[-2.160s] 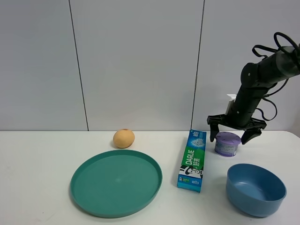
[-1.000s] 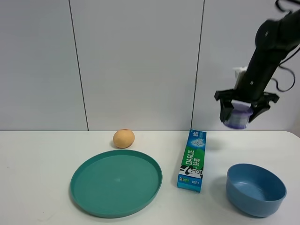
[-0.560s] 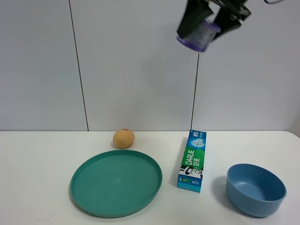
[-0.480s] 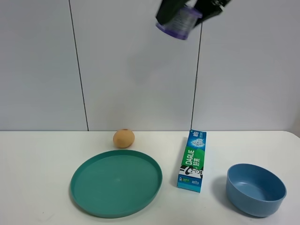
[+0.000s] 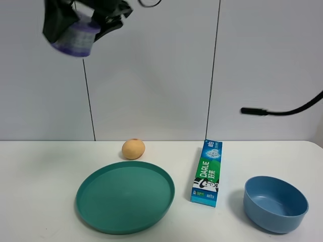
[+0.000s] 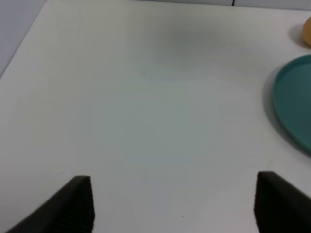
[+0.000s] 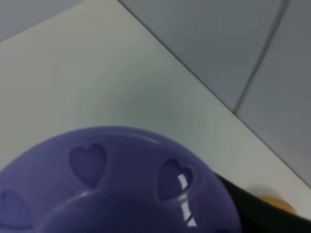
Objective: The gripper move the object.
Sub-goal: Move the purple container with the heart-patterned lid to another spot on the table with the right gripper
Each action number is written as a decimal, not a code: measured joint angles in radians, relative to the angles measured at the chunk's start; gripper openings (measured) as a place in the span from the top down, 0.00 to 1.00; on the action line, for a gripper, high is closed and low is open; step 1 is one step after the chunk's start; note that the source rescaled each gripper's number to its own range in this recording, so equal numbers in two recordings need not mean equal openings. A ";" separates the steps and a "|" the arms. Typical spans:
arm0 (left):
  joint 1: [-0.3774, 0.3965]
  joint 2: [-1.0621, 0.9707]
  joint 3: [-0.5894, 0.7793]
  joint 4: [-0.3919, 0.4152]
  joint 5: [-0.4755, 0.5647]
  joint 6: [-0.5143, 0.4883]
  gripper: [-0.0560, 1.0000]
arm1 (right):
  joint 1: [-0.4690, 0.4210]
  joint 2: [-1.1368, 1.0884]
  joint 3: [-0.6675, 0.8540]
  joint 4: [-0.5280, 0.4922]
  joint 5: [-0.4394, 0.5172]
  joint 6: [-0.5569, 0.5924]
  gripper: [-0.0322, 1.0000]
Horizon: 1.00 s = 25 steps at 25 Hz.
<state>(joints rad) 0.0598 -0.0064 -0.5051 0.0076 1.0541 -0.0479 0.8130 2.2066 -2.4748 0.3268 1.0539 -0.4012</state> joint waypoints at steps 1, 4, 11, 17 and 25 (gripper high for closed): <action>0.000 0.000 0.000 0.000 0.000 0.000 0.00 | 0.012 0.034 -0.011 0.000 -0.032 -0.001 0.97; 0.000 0.000 0.000 0.000 0.000 0.000 0.00 | 0.037 0.136 -0.019 0.000 -0.107 -0.022 0.97; 0.000 0.000 0.000 0.000 0.000 0.000 0.00 | 0.089 0.344 -0.020 0.002 -0.170 -0.122 0.97; 0.000 0.000 0.000 0.000 0.000 0.000 0.00 | 0.108 0.380 -0.019 0.006 -0.197 -0.185 0.97; 0.000 0.000 0.000 0.002 0.000 0.000 0.00 | 0.108 0.440 -0.019 -0.028 -0.218 -0.230 0.97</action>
<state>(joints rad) 0.0598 -0.0064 -0.5051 0.0093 1.0541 -0.0479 0.9214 2.6470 -2.4940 0.2992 0.8363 -0.6307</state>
